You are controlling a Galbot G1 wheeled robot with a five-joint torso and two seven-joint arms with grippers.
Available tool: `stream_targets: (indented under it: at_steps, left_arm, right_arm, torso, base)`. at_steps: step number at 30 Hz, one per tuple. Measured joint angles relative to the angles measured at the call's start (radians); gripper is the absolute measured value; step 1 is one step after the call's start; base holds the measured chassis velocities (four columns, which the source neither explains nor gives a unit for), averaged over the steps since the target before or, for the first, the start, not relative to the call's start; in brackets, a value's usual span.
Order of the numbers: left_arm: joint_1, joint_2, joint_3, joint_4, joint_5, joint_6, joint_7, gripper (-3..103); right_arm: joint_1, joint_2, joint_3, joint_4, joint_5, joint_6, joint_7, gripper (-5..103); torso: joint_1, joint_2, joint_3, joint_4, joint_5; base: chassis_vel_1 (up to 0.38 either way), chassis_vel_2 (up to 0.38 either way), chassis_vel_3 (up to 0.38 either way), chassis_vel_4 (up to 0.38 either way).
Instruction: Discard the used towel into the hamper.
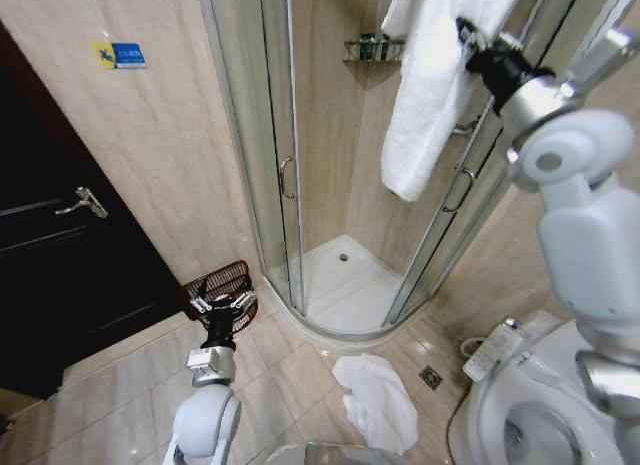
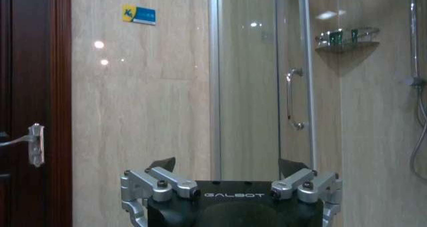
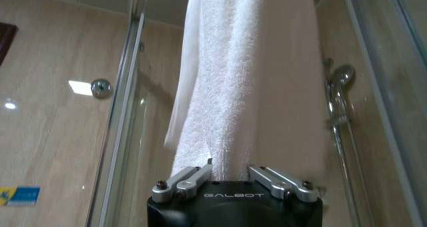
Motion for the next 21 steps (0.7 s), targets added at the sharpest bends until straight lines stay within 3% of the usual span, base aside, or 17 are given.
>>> stream_targets:
  at_steps: [9, 17, 21]
  left_arm:
    - [0.012, -0.004, 0.007, -0.014, 0.01, -0.006, -0.001, 100]
    - [0.015, -0.003, 0.011, -0.019, 0.013, -0.009, -0.001, 100]
    - [0.02, -0.001, 0.019, -0.022, 0.012, -0.012, -0.002, 100]
  right_arm:
    - [-0.373, 0.007, 0.167, 0.115, -0.089, 0.045, -0.056, 7]
    - [-0.621, 0.095, 0.207, 0.197, -0.222, 0.106, -0.073, 7]
    - [-0.748, 0.162, 0.21, 0.209, -0.336, 0.152, -0.101, 7]
  torso:
    - [0.0, 0.0, 0.0, -0.0001, 0.0003]
    - [0.0, 0.0, 0.0, 0.0001, -0.0001]
    - [0.0, 0.0, 0.0, -0.0001, 0.0005]
  base:
    - [0.0, 0.0, 0.0, 0.0]
    - [0.0, 0.0, 0.0, 0.0]
    - [0.0, 0.0, 0.0, 0.0]
